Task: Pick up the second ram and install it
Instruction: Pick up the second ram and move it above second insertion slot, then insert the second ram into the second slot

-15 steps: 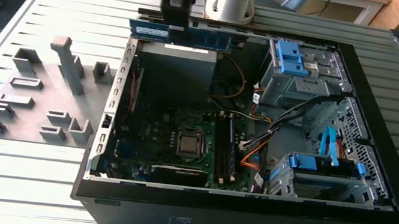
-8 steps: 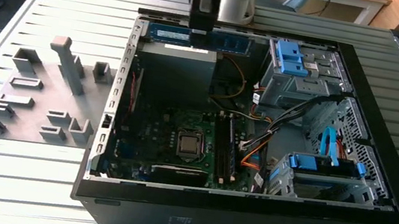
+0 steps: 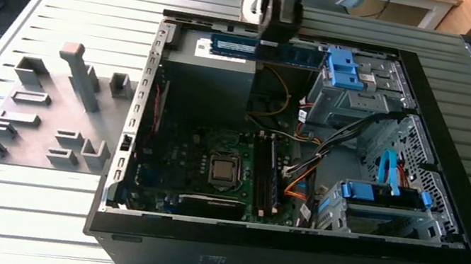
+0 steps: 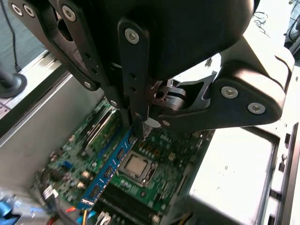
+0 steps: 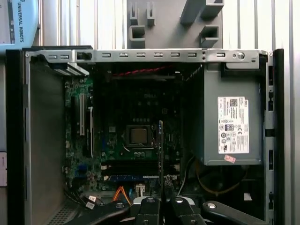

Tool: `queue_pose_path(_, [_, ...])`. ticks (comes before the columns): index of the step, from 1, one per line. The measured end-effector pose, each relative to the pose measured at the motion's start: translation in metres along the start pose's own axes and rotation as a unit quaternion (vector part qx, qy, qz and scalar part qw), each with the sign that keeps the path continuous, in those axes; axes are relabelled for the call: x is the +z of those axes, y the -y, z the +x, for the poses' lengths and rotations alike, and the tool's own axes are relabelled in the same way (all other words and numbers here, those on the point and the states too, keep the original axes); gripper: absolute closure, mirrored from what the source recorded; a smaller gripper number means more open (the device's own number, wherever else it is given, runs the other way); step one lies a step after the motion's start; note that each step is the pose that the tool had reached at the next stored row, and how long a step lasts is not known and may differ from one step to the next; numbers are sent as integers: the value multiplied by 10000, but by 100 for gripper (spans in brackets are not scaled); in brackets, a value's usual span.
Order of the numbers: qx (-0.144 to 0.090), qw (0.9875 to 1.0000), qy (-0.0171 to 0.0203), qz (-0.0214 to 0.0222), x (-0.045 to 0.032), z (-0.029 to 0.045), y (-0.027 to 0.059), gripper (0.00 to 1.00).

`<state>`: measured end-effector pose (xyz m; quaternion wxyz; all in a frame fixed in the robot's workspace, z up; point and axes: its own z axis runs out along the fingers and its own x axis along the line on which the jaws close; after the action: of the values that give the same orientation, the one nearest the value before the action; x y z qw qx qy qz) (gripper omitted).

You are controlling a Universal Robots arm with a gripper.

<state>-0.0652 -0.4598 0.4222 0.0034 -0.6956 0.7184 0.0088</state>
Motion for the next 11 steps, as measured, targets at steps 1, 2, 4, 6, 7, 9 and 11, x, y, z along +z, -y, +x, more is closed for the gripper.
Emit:
queue_pose_path(1, [0, 10000, 0, 0, 1, -1, 45, 86])
queue_pose_path(2, [0, 10000, 0, 0, 1, -3, 78, 86])
queue_pose_path(4, [0, 10000, 0, 0, 1, -2, 86, 86])
queue_pose_path(6, [0, 10000, 0, 0, 1, -3, 88, 86])
queue_pose_path(7, [0, 10000, 0, 0, 1, -3, 97, 86])
queue_pose_path(9, [0, 10000, 0, 0, 1, -3, 106, 86])
queue_pose_path(11, [0, 10000, 0, 0, 1, -3, 109, 86])
